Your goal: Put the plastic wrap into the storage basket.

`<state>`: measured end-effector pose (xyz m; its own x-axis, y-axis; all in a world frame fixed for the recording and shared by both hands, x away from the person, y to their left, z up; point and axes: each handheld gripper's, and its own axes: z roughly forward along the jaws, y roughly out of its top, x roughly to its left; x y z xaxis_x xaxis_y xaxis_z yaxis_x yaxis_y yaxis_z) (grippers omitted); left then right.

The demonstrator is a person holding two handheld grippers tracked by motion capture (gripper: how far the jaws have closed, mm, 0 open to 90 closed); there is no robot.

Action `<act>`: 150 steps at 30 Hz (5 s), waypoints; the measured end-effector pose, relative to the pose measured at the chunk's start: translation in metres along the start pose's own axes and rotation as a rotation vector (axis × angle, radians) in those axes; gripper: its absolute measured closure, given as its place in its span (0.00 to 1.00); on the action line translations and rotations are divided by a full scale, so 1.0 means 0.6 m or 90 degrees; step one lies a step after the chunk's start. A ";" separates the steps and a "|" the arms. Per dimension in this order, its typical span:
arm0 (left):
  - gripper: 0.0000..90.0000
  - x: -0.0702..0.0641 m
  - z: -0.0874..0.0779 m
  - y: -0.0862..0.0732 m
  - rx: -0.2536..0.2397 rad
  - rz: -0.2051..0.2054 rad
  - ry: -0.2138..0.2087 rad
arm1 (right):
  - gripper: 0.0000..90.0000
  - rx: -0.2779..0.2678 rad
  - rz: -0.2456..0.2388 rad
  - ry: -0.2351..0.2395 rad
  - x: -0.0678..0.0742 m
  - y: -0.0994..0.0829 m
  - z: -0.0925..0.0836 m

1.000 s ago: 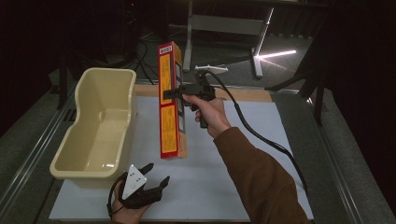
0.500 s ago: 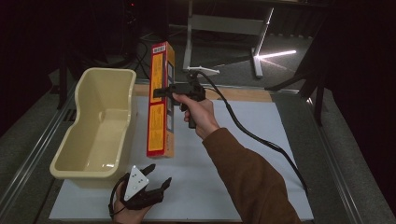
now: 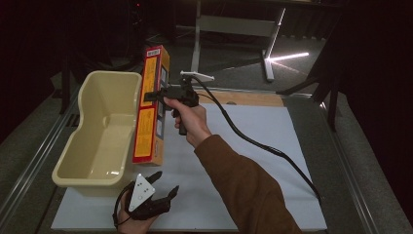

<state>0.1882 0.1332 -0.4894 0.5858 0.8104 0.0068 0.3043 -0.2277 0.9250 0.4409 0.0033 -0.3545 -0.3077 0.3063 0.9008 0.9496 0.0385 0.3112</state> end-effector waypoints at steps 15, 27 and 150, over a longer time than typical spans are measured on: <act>0.33 -0.004 -0.003 0.001 -0.001 0.016 0.005 | 0.44 0.004 0.021 0.012 0.014 0.001 0.067; 0.33 0.000 -0.011 0.000 -0.015 0.011 0.005 | 0.44 0.032 0.050 0.018 0.008 -0.006 0.131; 0.32 0.000 -0.015 -0.002 -0.023 0.010 0.012 | 0.48 0.127 -0.424 -0.381 0.032 -0.065 0.091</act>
<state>0.1809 0.1382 -0.4868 0.5763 0.8168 0.0289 0.2667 -0.2213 0.9380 0.4012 0.0596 -0.3660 -0.7648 0.6020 0.2294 0.5977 0.5302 0.6013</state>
